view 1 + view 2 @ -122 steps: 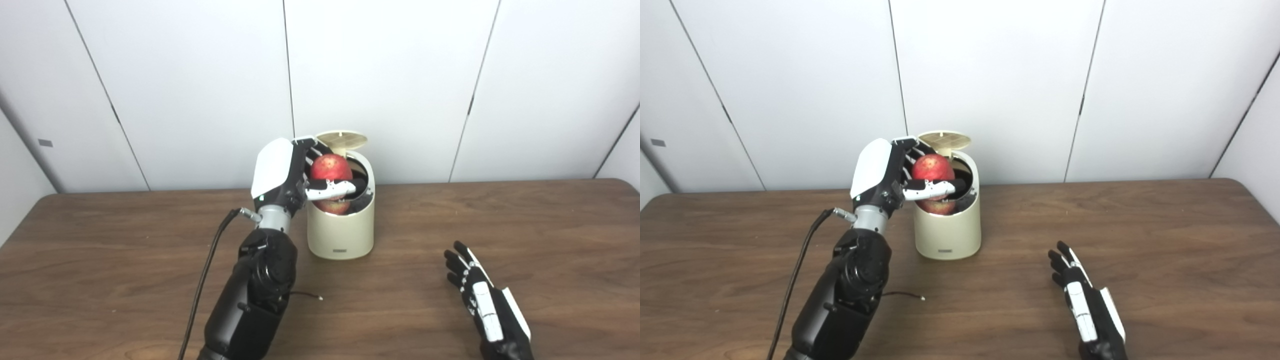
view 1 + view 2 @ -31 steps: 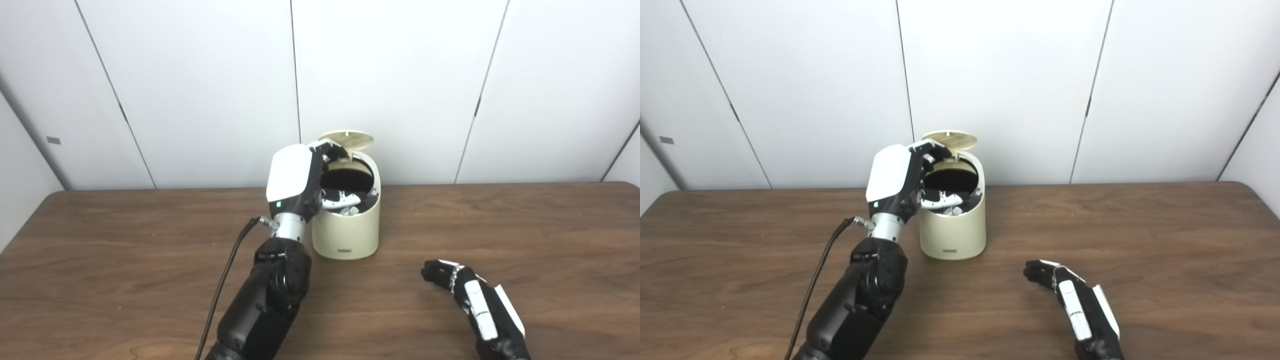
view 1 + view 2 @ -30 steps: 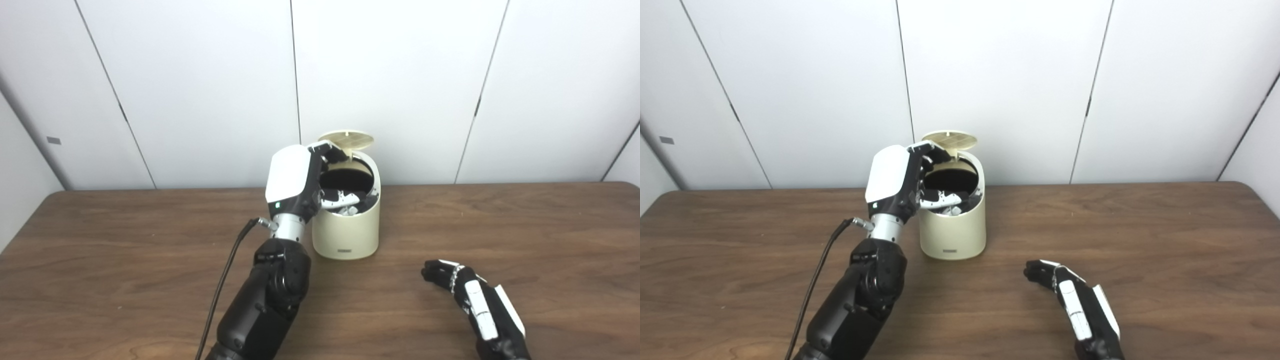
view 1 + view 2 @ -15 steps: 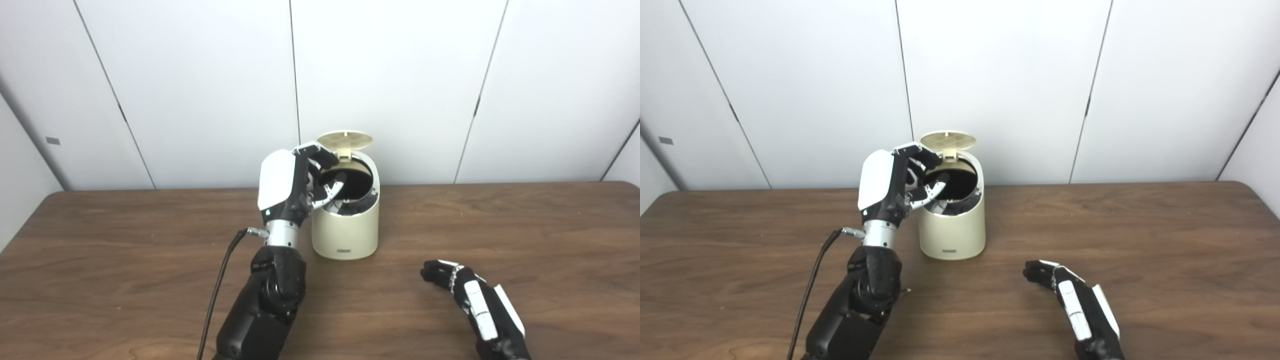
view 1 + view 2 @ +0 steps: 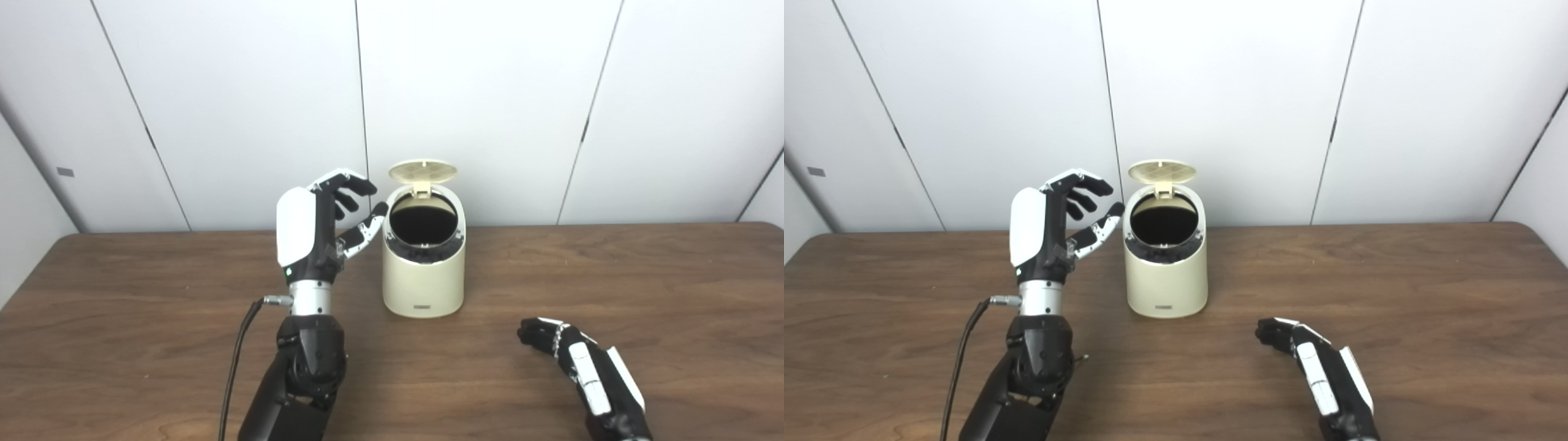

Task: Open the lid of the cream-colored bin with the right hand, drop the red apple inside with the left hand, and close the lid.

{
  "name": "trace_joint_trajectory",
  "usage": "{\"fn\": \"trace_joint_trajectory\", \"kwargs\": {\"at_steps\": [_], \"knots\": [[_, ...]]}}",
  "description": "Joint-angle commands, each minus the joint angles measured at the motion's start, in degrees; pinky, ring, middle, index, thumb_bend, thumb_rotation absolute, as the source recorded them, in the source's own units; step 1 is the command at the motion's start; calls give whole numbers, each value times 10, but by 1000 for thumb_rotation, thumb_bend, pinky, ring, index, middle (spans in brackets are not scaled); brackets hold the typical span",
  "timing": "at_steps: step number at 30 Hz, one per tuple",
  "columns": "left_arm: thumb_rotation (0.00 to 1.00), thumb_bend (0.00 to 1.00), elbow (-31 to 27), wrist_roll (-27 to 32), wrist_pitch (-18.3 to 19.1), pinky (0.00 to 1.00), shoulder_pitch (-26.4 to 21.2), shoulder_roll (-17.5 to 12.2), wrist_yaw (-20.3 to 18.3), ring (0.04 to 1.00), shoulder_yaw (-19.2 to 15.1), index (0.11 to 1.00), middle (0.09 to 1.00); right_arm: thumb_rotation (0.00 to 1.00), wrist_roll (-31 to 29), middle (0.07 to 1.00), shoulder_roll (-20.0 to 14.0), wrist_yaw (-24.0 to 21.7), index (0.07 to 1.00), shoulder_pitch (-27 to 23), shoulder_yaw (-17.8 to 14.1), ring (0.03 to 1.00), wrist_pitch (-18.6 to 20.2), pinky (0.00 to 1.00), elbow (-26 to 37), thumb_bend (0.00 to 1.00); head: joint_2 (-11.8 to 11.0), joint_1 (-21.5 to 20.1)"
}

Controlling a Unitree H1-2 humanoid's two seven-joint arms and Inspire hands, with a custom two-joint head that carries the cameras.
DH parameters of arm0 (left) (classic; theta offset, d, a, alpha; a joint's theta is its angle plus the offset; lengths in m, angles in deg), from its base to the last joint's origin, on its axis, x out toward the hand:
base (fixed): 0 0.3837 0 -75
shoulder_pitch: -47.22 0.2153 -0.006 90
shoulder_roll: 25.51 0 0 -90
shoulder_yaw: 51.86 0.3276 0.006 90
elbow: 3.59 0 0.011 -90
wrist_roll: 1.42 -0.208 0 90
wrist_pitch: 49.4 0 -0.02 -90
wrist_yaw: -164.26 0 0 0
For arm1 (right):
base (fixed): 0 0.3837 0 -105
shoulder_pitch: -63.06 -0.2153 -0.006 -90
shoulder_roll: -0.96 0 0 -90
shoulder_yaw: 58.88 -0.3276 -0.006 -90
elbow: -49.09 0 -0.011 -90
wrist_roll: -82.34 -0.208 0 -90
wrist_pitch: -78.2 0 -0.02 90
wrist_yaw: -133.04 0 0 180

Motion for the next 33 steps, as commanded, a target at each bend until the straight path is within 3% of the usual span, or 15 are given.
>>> {"fn": "trace_joint_trajectory", "kwargs": {"at_steps": [1, 9, 12, 15, 18, 19, 20, 22, 25, 29, 33], "knots": [[0, 473, -41, 18, -4, 343, -11, 9, -1, 442, -12, 489, 540, 1000, -4, 700, -4, 2, 671, -8, -6, 741, -7, 827, 13, 432, 1, 0], [0, 472, -134, 112, 59, 311, 48, 24, -75, 437, -57, 502, 533, 1000, -17, 714, -1, -1, 675, -12, -9, 764, -17, 822, 13, 434, 3, -2], [0, 472, -183, 165, 97, 308, 82, 17, -130, 438, -69, 525, 528, 1000, -17, 725, 0, 3, 674, -14, -13, 772, -10, 813, 20, 455, 4, -5], [0, 503, -231, 218, 143, 330, 115, 0, -191, 421, -75, 534, 467, 1000, -28, 769, 3, 3, 693, -16, -18, 815, -7, 827, 22, 473, 8, -8], [71, 491, -262, 266, 173, 393, 139, -17, -240, 483, -78, 502, 586, 994, -36, 794, 3, 0, 718, -18, -21, 847, -7, 849, 23, 495, 10, -9], [381, 435, -271, 299, 186, 460, 150, -22, -260, 557, -84, 643, 656, 989, -40, 811, 3, 0, 736, -19, -22, 866, -7, 863, 23, 507, 10, -9], [535, 438, -278, 335, 195, 538, 163, -30, -283, 631, -89, 724, 718, 980, -41, 826, 4, 1, 752, -19, -24, 883, -9, 874, 24, 526, 11, -9], [730, 456, -284, 386, 206, 726, 184, -40, -312, 786, -99, 859, 847, 956, -49, 857, 6, 2, 789, -19, -27, 910, -13, 887, 24, 546, 12, -10], [805, 414, -280, 422, 183, 824, 223, -37, -319, 859, -115, 894, 899, 936, -59, 885, 2, -1, 836, -20, -33, 928, -13, 912, 22, 564, 14, -10], [867, 417, -257, 439, 127, 844, 266, -32, -322, 884, -128, 918, 915, 936, -63, 922, -9, -8, 877, -19, -38, 956, -21, 957, 21, 584, 16, -10], [949, 437, -252, 461, 101, 892, 297, -24, -324, 924, -136, 953, 945, 959, -70, 955, -19, -13, 914, -20, -41, 975, -18, 961, 28, 565, 20, -11]]}}
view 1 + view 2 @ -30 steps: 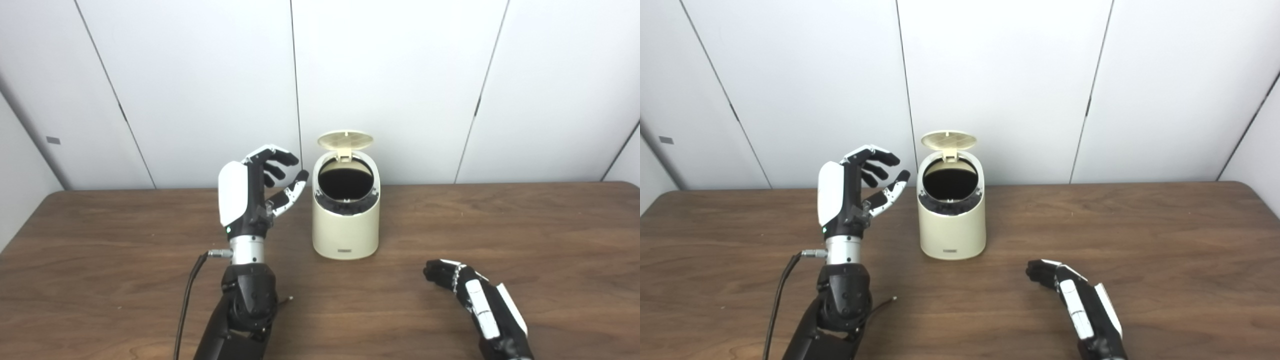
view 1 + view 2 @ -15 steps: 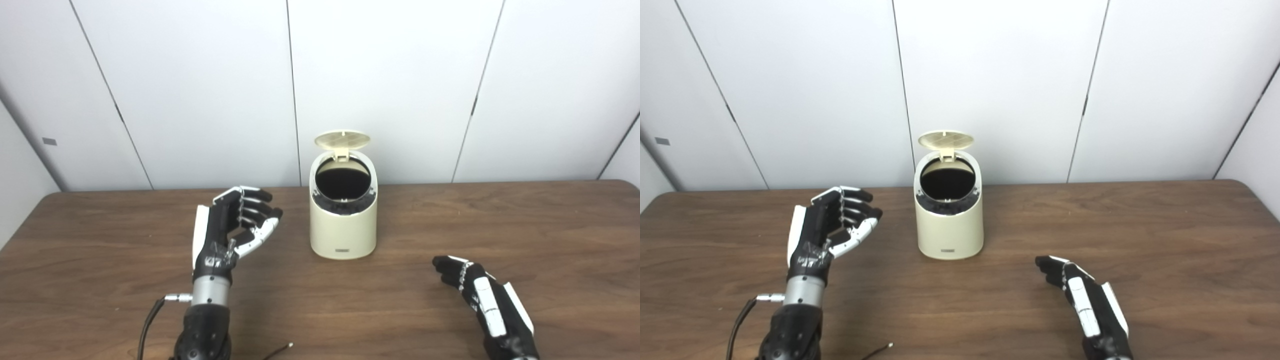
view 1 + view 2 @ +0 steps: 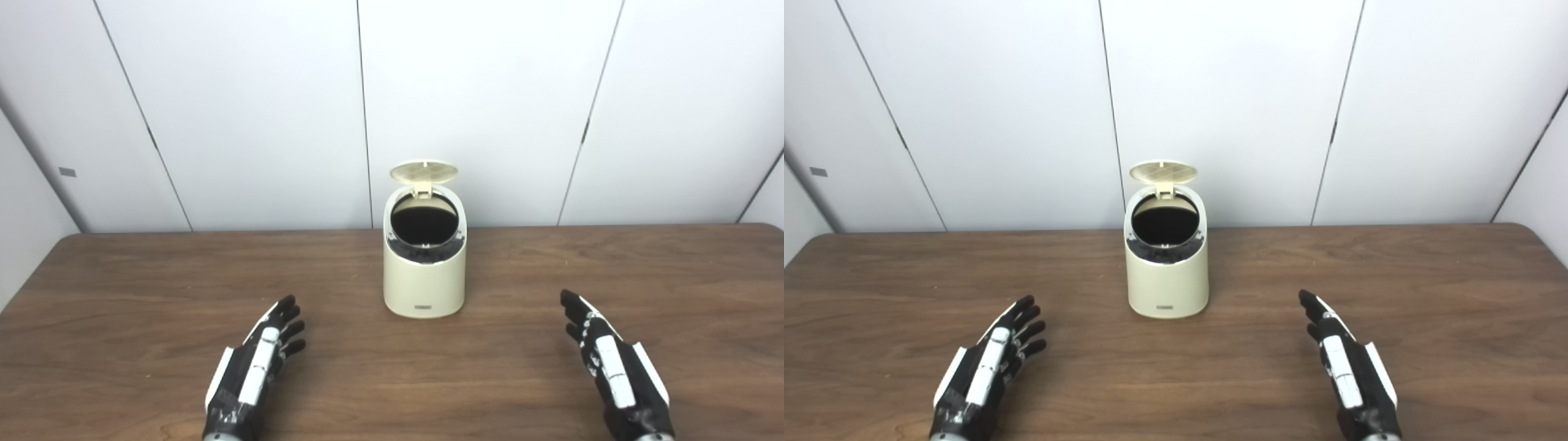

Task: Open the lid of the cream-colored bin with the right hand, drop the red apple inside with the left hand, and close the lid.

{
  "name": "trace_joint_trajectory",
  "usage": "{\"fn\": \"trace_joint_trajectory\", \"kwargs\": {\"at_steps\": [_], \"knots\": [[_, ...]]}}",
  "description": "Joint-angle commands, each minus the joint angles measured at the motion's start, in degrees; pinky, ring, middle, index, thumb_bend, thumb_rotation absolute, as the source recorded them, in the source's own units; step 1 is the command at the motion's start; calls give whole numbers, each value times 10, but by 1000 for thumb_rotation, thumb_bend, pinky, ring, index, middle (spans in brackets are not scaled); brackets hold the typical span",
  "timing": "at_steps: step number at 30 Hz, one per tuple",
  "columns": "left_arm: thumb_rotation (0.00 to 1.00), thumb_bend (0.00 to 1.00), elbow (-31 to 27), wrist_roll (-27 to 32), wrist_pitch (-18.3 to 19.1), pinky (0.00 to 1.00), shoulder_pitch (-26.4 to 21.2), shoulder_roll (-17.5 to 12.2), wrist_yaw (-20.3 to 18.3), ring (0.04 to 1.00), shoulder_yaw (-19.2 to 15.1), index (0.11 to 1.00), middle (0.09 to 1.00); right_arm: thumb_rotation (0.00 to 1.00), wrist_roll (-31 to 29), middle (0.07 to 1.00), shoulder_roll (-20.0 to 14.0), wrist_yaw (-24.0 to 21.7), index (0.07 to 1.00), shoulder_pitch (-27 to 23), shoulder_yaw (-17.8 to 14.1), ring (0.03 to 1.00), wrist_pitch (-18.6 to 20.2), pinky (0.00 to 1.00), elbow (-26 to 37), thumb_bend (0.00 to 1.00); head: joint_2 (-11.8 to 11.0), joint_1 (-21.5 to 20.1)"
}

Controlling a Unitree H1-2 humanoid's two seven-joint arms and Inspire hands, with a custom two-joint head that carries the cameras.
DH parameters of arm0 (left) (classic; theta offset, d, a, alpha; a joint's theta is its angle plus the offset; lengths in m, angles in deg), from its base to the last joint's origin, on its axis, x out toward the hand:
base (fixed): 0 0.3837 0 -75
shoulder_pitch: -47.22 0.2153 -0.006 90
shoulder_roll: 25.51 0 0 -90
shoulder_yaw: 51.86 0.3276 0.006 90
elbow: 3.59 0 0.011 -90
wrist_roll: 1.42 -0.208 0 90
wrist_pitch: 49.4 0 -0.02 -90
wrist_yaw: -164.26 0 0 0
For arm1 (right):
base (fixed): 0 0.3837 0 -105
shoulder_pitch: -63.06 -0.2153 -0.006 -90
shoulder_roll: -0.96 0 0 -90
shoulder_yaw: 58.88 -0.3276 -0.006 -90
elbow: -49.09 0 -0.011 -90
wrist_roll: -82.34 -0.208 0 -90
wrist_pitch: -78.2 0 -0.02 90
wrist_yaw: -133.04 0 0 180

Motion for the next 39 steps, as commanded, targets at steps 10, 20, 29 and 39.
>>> {"fn": "trace_joint_trajectory", "kwargs": {"at_steps": [10, 20, 29, 39], "knots": [[995, 468, 43, 22, -115, 966, 32, 22, 4, 979, -5, 1000, 997, 1000, 19, 966, -41, -2, 922, -77, -6, 967, 36, 941, 43, 590, -1, -1], [1000, 465, 57, 3, -118, 1000, 42, 28, 12, 993, 9, 1000, 1000, 969, 42, 995, -59, -10, 872, -197, 14, 998, 73, 999, 9, 595, -1, -1], [1000, 446, 63, -22, -131, 1000, 48, 34, 25, 986, 20, 1000, 996, 963, 135, 889, -47, 6, 842, -318, 63, 899, 74, 866, -46, 459, -6, 4], [990, 440, 66, -30, -131, 991, 48, 52, 34, 974, 34, 1000, 985, 989, 215, 887, -41, 14, 822, -417, 94, 891, 129, 842, -114, 512, -12, 22]]}}
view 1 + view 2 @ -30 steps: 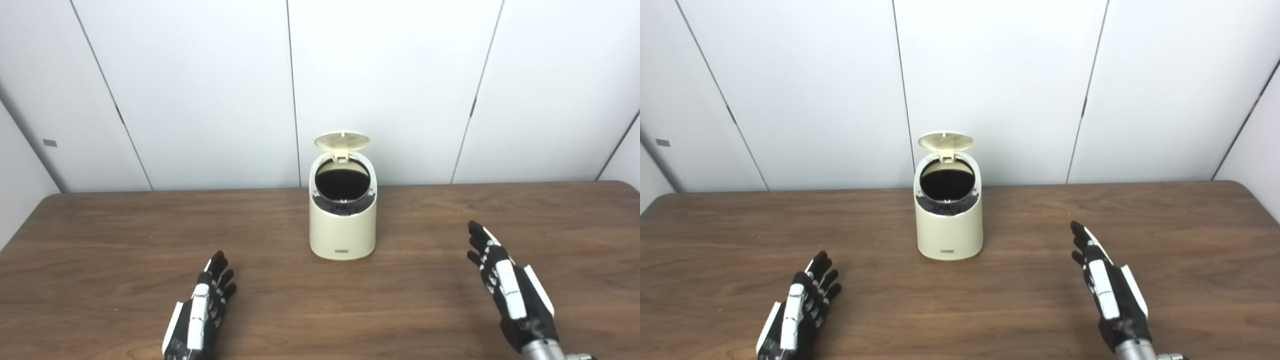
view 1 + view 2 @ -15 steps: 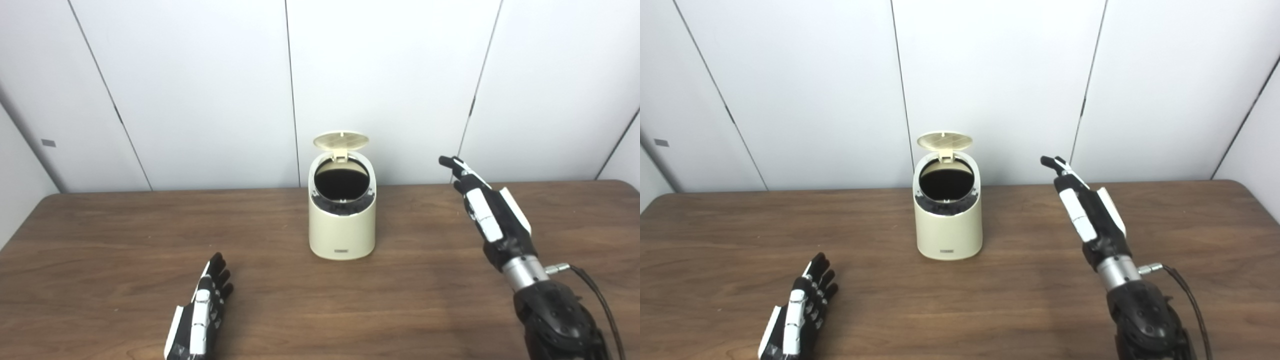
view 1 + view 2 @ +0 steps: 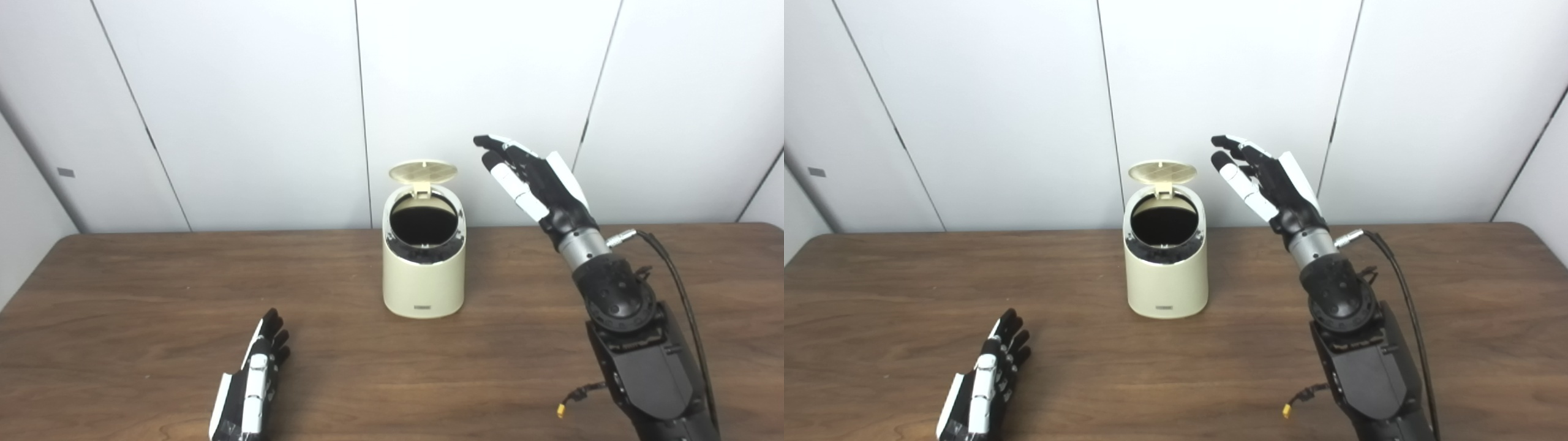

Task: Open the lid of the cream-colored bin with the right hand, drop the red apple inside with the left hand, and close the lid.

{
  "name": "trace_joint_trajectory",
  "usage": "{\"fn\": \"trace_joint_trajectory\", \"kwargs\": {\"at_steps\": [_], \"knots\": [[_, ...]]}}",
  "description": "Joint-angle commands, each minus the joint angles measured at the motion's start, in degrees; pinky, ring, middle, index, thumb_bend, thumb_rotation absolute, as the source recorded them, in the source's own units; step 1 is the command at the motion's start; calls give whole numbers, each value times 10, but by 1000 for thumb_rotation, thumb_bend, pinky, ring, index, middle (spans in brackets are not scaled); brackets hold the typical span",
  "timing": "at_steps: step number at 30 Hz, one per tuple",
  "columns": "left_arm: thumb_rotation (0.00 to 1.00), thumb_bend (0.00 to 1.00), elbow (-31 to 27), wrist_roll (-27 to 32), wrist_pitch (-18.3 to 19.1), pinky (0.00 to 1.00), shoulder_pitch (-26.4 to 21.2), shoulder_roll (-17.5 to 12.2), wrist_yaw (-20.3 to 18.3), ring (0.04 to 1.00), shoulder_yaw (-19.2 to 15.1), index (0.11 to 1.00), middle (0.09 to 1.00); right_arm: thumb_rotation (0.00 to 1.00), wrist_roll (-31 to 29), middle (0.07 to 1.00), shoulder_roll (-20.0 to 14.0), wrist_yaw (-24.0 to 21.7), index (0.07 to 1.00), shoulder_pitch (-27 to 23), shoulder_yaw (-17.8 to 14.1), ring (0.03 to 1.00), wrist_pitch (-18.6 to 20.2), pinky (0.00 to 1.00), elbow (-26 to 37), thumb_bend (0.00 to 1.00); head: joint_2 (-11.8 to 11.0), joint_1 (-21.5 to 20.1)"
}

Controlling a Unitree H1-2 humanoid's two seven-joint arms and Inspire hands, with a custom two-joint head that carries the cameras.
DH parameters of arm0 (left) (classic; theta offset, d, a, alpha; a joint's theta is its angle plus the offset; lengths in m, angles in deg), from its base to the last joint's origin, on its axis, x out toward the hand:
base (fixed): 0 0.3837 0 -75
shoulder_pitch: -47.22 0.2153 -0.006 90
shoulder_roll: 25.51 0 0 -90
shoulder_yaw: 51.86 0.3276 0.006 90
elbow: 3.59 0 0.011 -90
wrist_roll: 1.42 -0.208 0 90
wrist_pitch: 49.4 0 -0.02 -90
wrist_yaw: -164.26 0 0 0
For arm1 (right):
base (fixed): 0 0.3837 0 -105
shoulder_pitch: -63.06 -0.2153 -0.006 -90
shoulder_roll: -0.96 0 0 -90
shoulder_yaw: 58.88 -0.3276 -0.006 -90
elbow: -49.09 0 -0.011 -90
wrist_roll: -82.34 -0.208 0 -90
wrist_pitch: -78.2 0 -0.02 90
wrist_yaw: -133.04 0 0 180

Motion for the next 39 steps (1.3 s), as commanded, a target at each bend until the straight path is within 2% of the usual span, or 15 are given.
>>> {"fn": "trace_joint_trajectory", "kwargs": {"at_steps": [1, 7, 13, 17, 20, 23, 29, 33, 39], "knots": [[988, 438, 14, 0, 2, 989, 11, 15, 4, 973, 11, 1000, 986, 991, 13, 885, 2, 11, 822, -44, 1, 888, -1, 840, -3, 515, 0, 2], [943, 468, 11, -3, 3, 977, 11, 20, 7, 979, 15, 1000, 994, 1000, 26, 888, 5, -1, 816, -75, 19, 888, -3, 840, -32, 527, 2, 5], [911, 479, 20, 1, -5, 979, 10, 22, 8, 980, 17, 1000, 995, 1000, 23, 846, 5, -12, 763, -90, 41, 856, -46, 811, -50, 477, 2, 5], [895, 487, 25, -2, -6, 977, 7, 22, 9, 979, 20, 1000, 995, 1000, 36, 848, 7, -14, 763, -86, 54, 861, -39, 817, -41, 491, 1, 7], [889, 463, 33, -8, -15, 970, 5, 19, 8, 975, 23, 1000, 994, 1000, 62, 890, 2, -23, 781, -81, 71, 915, -19, 877, -23, 517, 1, 8], [876, 457, 35, -16, -15, 951, 4, 16, 11, 964, 26, 998, 982, 1000, 76, 918, -1, -27, 733, -74, 79, 965, -22, 942, -11, 501, 1, 6], [808, 486, 37, -29, -19, 935, 2, 12, 12, 957, 30, 999, 978, 1000, 92, 933, -9, -38, 693, -65, 83, 989, -25, 971, -1, 483, 1, 6], [822, 524, 40, -37, -24, 938, 2, 8, 12, 956, 33, 1000, 975, 1000, 96, 962, -17, -50, 670, -58, 80, 1000, -22, 962, 9, 489, 2, 6], [818, 525, 35, -35, -19, 935, 4, 10, 13, 953, 34, 995, 972, 1000, 102, 975, -27, -55, 667, -48, 75, 1000, -25, 928, 20, 467, 2, 6]]}}
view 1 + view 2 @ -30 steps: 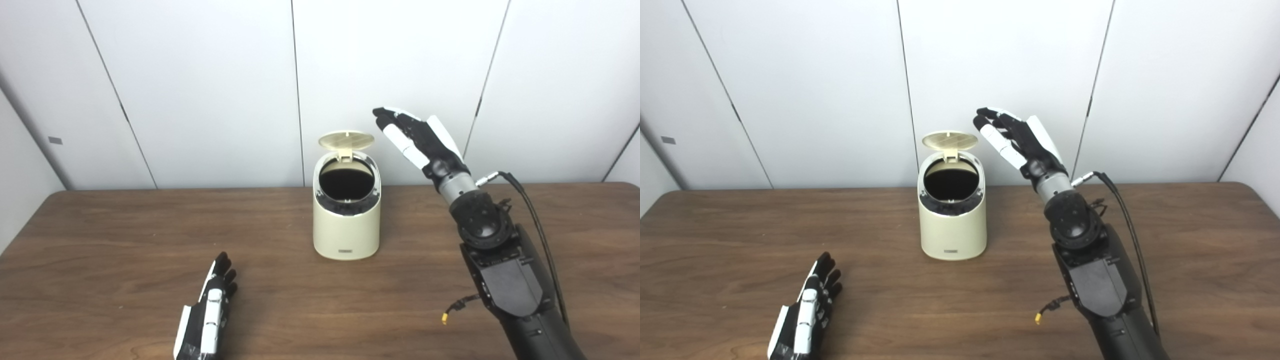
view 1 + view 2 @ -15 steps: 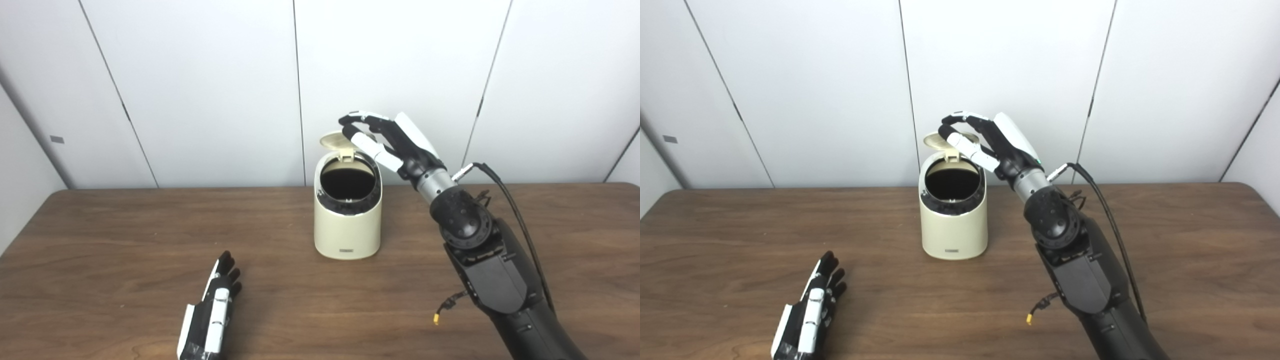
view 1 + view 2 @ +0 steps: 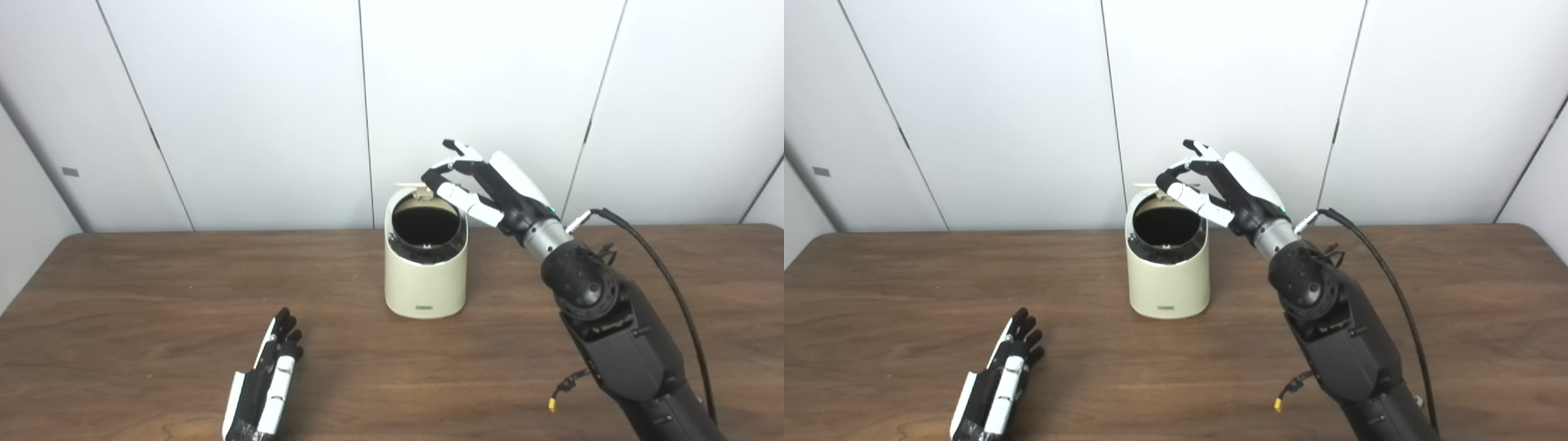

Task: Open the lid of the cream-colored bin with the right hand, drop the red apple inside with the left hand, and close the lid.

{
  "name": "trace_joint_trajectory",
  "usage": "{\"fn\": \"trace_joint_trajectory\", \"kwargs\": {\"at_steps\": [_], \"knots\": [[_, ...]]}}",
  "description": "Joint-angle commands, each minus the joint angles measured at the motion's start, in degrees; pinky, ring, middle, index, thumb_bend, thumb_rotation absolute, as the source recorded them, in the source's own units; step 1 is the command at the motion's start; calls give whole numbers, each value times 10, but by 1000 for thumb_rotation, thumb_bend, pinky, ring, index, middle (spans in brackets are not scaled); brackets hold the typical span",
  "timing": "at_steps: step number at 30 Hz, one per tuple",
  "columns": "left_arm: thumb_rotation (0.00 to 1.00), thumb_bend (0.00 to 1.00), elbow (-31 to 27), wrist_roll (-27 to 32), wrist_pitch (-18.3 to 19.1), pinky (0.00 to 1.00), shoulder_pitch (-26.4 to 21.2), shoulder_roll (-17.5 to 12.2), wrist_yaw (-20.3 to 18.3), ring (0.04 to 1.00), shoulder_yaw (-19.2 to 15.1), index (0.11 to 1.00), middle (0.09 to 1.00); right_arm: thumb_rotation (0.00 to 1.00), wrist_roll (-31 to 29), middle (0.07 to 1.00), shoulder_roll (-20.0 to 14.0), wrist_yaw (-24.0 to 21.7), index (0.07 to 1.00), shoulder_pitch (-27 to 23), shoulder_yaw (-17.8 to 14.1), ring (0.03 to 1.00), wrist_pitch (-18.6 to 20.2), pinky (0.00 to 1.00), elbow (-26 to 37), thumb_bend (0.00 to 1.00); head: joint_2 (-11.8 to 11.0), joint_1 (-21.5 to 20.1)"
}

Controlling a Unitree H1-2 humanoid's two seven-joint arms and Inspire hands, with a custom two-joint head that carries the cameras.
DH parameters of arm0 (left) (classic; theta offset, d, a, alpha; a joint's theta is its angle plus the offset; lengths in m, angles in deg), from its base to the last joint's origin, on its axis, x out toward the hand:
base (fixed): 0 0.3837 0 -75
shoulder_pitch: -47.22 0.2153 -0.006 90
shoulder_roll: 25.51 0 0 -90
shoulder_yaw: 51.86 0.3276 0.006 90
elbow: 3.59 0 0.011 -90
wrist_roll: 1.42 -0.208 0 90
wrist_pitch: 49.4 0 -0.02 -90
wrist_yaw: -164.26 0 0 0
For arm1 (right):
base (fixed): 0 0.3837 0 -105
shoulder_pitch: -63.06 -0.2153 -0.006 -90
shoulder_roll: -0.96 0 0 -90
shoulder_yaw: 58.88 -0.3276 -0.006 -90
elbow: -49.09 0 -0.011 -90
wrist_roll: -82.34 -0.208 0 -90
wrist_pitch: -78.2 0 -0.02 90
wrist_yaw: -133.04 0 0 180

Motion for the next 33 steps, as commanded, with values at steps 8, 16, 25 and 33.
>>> {"fn": "trace_joint_trajectory", "kwargs": {"at_steps": [8, 16, 25, 33], "knots": [[821, 522, 21, -7, -2, 936, 7, 9, 1, 956, 12, 993, 974, 1000, 19, 975, -17, 2, 678, -13, -6, 1000, -14, 960, 26, 474, 6, 2], [789, 498, 19, -9, -6, 946, 10, 11, -2, 962, 15, 984, 976, 1000, 87, 985, -45, -10, 694, 0, 29, 1000, -27, 1000, 52, 544, 7, 4], [754, 431, 18, -22, -10, 937, 14, 19, 10, 957, 18, 971, 973, 987, 165, 983, -63, -11, 720, 3, 63, 1000, -45, 1000, 56, 589, 9, 12], [800, 458, 24, -19, -19, 906, 12, 31, 20, 943, 13, 951, 958, 938, 225, 976, -71, -6, 698, 7, 80, 1000, -79, 1000, 60, 520, 8, 15]]}}
